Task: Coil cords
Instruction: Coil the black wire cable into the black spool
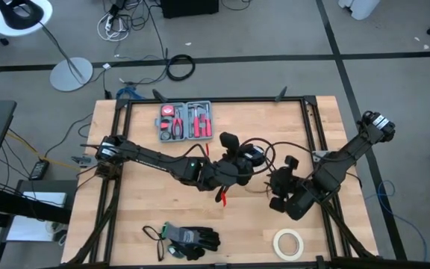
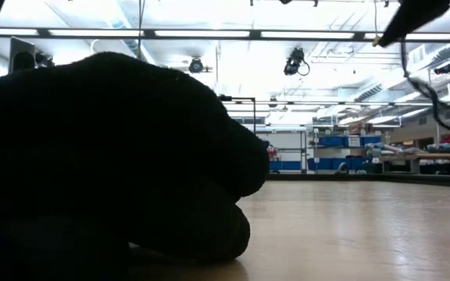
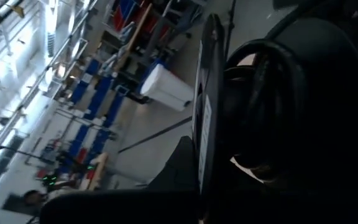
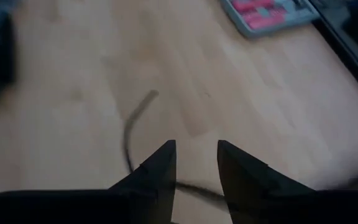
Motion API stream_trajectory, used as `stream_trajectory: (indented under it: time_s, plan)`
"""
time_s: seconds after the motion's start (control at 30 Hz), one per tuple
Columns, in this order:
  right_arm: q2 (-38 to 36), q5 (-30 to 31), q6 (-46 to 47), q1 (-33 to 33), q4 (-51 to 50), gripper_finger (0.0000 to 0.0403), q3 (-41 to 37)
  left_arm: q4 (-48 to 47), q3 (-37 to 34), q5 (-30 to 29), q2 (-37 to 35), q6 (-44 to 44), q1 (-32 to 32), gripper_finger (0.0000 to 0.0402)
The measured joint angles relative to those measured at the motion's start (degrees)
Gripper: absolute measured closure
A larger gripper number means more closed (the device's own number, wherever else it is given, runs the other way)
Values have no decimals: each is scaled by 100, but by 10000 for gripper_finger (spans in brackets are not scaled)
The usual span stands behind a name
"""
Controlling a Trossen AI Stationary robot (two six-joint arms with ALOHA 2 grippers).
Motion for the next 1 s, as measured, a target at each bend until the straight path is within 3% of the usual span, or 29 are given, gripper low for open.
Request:
stream_trajectory:
  time_s: [0.13,0.33,0.4,0.63,0.87,1.0]
  plan:
    - [-6,-28,761,-93,-834,288,0,-87,0,-70,-2,267,-1,402]
    - [-8,-542,1738,-211,-1738,288,0,-576,-1,-66,-4,552,-5,402]
    - [-8,-239,1743,-127,-1676,288,0,-613,-2,-32,-4,580,-13,402]
    - [-8,1818,1649,378,-1756,288,0,-635,-2,98,-7,808,-136,402]
    - [-15,1771,1637,370,-1880,288,-147,-633,-2,594,-7,1177,-407,402]
    - [-17,1575,1631,375,-1013,288,-646,-640,-2,731,-7,1152,-626,402]
